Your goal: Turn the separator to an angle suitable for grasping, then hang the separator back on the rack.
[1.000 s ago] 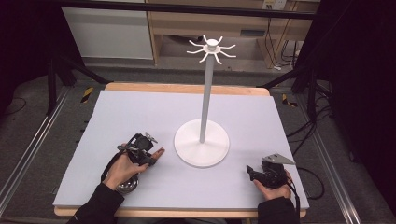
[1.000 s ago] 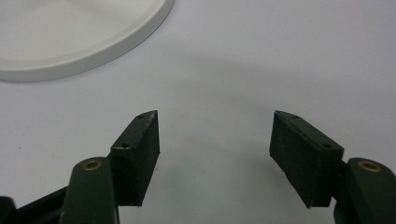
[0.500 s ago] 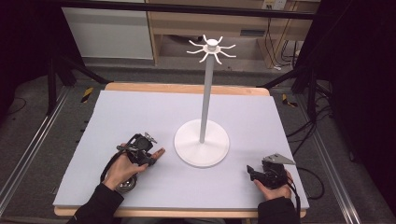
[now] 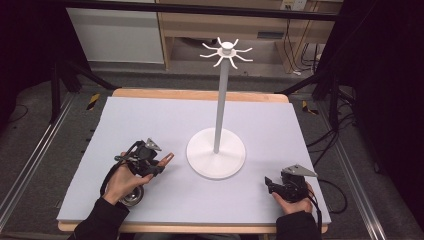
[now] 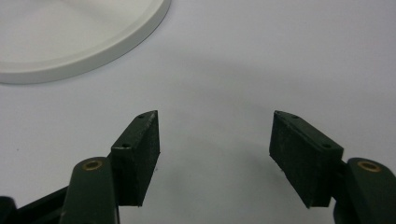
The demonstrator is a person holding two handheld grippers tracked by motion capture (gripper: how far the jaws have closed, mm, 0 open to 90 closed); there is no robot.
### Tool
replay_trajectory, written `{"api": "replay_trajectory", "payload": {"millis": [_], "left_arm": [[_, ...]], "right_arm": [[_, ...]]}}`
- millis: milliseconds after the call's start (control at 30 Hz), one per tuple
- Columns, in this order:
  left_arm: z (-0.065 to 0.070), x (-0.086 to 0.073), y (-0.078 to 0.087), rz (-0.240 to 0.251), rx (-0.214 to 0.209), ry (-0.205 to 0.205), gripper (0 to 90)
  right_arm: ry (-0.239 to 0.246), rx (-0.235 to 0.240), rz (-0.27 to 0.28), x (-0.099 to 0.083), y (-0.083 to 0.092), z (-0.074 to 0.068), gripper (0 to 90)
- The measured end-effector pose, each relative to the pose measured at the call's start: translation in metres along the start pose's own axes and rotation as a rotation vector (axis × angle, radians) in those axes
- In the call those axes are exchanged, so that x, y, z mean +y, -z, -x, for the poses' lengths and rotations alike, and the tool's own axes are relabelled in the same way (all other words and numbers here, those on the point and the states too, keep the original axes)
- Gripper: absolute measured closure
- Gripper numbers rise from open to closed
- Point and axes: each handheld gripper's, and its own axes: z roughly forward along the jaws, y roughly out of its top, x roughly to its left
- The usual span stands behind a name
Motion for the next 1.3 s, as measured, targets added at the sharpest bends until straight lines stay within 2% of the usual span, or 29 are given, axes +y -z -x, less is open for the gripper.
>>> {"api": "replay_trajectory", "payload": {"millis": [133,167,267,300,333,400,433,467,500,567,600,633,800,833,933,967,1000,1100,1167,1300], "left_arm": [[0.001,0.000,0.014,0.052,0.008,0.004,67.9],[0.001,0.000,0.014,0.052,0.008,0.004,67.9],[0.003,0.000,0.028,0.115,0.016,0.005,67.9],[0.003,0.000,0.028,0.115,0.016,0.005,67.9],[0.006,0.001,0.034,0.150,0.022,-0.001,67.9],[0.008,0.001,0.040,0.185,0.032,-0.007,67.9],[0.008,0.001,0.040,0.185,0.032,-0.007,67.9],[0.011,0.001,0.044,0.231,0.040,-0.003,67.9],[0.011,0.001,0.044,0.231,0.040,-0.003,67.9],[0.013,0.000,0.051,0.291,0.051,0.005,67.9],[0.013,0.000,0.051,0.291,0.051,0.005,67.9],[0.014,0.000,0.054,0.325,0.054,0.015,67.9],[0.014,-0.002,0.063,0.412,0.060,0.031,67.9],[0.014,-0.002,0.064,0.417,0.058,0.030,67.9],[0.014,-0.003,0.069,0.460,0.057,0.038,67.9],[0.014,-0.003,0.069,0.460,0.057,0.038,67.9],[0.015,-0.002,0.071,0.487,0.061,0.043,67.9],[0.016,-0.002,0.074,0.513,0.065,0.045,67.9],[0.018,-0.001,0.080,0.552,0.074,0.048,67.9],[0.020,0.000,0.087,0.587,0.076,0.051,67.9]], "right_arm": [[-0.005,0.000,0.003,0.000,0.000,0.000,33.8],[-0.005,0.000,0.003,0.000,0.000,0.000,33.8],[0.005,-0.003,0.009,0.001,0.001,-0.001,33.7],[0.013,-0.002,0.014,0.001,0.001,0.000,33.7],[0.010,-0.003,0.016,0.001,0.001,0.000,33.7],[0.006,-0.003,0.015,0.001,0.002,0.000,33.7],[0.006,-0.003,0.015,0.001,0.002,0.000,33.7],[0.003,-0.004,0.018,0.001,0.002,-0.001,33.7],[0.003,-0.004,0.018,0.001,0.002,-0.001,33.7],[0.012,-0.008,0.027,0.002,0.002,-0.001,33.7],[0.012,-0.008,0.027,0.002,0.002,-0.001,33.7],[0.010,-0.009,0.028,0.002,0.003,-0.001,33.7],[0.001,-0.009,0.032,0.002,0.003,-0.001,33.8],[-0.008,-0.011,0.031,0.002,0.003,-0.001,33.8],[0.010,-0.013,0.039,0.002,0.002,-0.001,33.8],[0.010,-0.013,0.039,0.002,0.002,-0.001,33.8],[0.013,-0.014,0.044,0.002,0.003,-0.001,33.8],[0.012,-0.014,0.049,0.002,0.003,-0.001,33.8],[0.010,-0.015,0.053,0.001,0.004,0.000,33.7],[0.011,-0.021,0.055,0.001,0.003,0.000,33.9]]}}
